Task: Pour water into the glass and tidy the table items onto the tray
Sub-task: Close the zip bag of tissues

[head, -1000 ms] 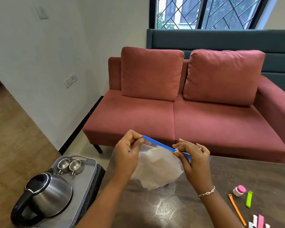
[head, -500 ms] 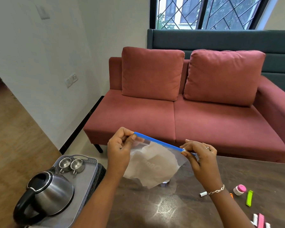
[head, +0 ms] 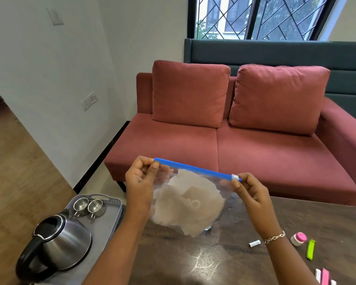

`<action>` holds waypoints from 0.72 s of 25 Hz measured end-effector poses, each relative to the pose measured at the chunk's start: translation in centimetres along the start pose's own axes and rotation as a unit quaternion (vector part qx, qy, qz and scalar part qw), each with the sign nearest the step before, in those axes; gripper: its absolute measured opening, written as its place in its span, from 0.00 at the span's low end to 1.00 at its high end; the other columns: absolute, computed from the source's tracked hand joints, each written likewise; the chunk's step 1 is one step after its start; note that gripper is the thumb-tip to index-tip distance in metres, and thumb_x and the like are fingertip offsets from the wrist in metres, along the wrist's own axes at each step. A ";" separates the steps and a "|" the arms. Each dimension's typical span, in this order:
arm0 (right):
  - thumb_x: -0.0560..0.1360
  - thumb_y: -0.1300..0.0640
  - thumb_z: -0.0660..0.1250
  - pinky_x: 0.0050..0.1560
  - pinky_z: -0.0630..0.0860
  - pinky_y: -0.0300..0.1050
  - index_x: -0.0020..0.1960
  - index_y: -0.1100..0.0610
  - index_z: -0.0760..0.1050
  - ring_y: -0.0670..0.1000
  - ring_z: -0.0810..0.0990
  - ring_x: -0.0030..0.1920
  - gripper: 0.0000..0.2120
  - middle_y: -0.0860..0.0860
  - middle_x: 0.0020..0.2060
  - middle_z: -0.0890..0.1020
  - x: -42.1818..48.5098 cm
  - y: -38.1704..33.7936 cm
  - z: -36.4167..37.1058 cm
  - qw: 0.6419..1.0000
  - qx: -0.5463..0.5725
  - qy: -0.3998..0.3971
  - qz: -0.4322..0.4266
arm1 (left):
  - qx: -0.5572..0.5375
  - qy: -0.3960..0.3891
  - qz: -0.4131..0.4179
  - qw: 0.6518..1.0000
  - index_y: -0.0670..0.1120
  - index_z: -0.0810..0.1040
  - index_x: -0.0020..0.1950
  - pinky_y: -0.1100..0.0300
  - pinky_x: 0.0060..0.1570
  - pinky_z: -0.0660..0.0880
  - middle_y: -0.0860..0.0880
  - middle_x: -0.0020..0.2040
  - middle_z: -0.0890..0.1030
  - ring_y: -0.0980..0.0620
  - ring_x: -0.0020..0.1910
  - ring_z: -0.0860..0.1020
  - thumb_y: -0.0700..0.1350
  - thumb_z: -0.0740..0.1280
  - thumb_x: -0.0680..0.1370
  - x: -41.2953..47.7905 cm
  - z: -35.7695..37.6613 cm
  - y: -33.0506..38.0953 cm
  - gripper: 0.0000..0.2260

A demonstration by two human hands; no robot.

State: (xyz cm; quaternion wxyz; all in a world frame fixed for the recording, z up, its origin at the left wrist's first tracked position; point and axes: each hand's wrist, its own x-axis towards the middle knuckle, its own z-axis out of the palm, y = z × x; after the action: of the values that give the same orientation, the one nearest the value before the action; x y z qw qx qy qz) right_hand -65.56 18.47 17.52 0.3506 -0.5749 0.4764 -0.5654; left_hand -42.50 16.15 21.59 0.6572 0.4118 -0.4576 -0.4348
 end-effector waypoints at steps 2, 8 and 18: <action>0.70 0.57 0.68 0.47 0.77 0.35 0.56 0.58 0.73 0.47 0.81 0.48 0.15 0.51 0.47 0.84 -0.1 0.1 0.4 0.987 0.139 -0.064 0.051 | -0.039 0.022 -0.024 0.999 0.53 0.77 0.34 0.60 0.35 0.81 0.48 0.33 0.84 0.49 0.34 0.84 0.38 0.61 0.78 0.4 -0.3 0.3 0.16; 0.67 0.60 0.71 0.42 0.80 0.41 0.53 0.57 0.77 0.52 0.83 0.46 0.15 0.54 0.46 0.85 -0.7 0.1 2.8 0.979 0.150 -0.094 0.102 | -0.099 0.038 -0.126 0.986 0.43 0.74 0.40 0.62 0.32 0.80 0.49 0.31 0.83 0.52 0.32 0.84 0.38 0.59 0.79 1.3 -1.0 0.4 0.09; 0.73 0.60 0.64 0.47 0.79 0.47 0.51 0.53 0.74 0.50 0.81 0.45 0.07 0.53 0.46 0.82 0.4 -0.5 4.3 0.989 0.110 0.043 0.087 | -0.054 -0.149 -0.256 0.954 0.42 0.75 0.59 0.58 0.41 0.81 0.46 0.50 0.85 0.47 0.48 0.83 0.48 0.77 0.62 -2.1 -2.2 -2.8 0.28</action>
State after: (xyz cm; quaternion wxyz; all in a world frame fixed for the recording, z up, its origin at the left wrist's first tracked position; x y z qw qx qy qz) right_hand -61.27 17.63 17.62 0.4381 -0.4644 0.4742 -0.6062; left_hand -41.39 17.69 17.92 0.4697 0.4098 -0.4054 -0.6687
